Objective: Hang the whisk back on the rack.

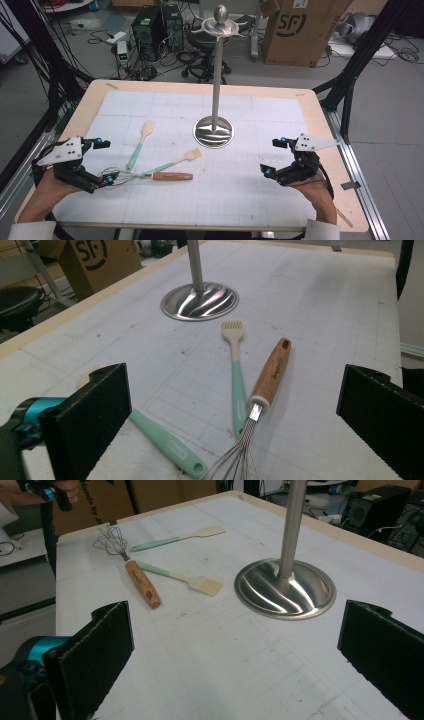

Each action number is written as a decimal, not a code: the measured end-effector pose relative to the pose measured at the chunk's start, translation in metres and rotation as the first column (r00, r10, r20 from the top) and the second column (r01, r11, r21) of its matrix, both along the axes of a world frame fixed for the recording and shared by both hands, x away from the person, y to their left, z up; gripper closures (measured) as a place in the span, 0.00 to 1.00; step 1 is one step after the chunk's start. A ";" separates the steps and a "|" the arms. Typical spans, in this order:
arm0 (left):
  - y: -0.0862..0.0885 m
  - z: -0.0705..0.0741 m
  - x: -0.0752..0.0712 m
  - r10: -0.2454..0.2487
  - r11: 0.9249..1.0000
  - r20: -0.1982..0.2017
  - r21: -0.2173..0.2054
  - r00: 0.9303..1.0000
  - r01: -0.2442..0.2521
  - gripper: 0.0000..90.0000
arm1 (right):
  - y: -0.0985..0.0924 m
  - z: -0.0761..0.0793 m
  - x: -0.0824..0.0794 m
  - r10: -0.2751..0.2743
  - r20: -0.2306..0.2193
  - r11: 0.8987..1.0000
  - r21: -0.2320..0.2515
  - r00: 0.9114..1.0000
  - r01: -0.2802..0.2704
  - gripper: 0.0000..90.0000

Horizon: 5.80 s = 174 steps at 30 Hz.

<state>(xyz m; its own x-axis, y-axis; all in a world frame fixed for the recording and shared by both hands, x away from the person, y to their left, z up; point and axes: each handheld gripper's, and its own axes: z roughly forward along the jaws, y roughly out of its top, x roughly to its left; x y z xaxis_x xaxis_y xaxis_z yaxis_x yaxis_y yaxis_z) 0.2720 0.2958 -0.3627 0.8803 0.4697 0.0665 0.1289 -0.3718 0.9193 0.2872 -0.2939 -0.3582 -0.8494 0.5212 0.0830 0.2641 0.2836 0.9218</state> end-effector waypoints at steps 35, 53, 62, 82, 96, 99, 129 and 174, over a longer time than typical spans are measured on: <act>-0.106 0.055 0.046 -0.310 0.877 -0.088 0.358 0.947 0.321 0.02 | -0.008 0.000 0.001 -0.019 0.013 1.000 0.010 1.000 0.019 0.00; -0.149 0.015 0.052 -0.366 0.766 -0.231 0.476 0.902 0.432 0.04 | -0.007 0.000 0.001 -0.015 0.014 1.000 0.007 1.000 0.015 0.00; -0.160 -0.003 0.053 -0.355 0.718 -0.298 0.520 0.886 0.463 0.11 | -0.008 0.001 0.000 -0.016 0.017 1.000 0.012 1.000 0.016 0.00; -0.166 -0.033 0.059 -0.285 0.620 -0.413 0.609 0.865 0.495 0.34 | -0.008 0.000 0.001 -0.014 0.012 1.000 0.017 1.000 0.014 0.00; -0.167 -0.039 0.061 -0.239 0.591 -0.443 0.640 0.864 0.491 0.47 | -0.006 0.000 0.000 -0.007 0.009 1.000 0.020 1.000 0.007 0.00; -0.167 -0.040 0.062 -0.230 0.582 -0.444 0.650 0.866 0.488 0.52 | -0.006 0.000 0.001 -0.006 0.006 1.000 0.018 1.000 0.006 0.00; -0.148 -0.010 0.061 -0.272 0.682 -0.342 0.591 0.900 0.431 0.78 | -0.005 0.000 0.001 -0.001 0.009 1.000 0.019 1.000 0.000 0.00; -0.115 0.131 0.079 -0.259 0.952 -0.118 0.137 0.959 0.274 0.78 | -0.005 -0.002 0.005 0.003 0.010 1.000 0.007 1.000 -0.003 0.00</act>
<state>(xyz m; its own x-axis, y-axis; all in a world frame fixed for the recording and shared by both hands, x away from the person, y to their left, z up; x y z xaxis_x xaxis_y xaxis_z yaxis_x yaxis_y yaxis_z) 0.3511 0.1813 -0.2315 0.9777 0.2086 0.0257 0.0928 -0.5380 0.8378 0.2919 -0.2985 -0.3604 -0.8517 0.5181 0.0785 0.2545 0.2781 0.9262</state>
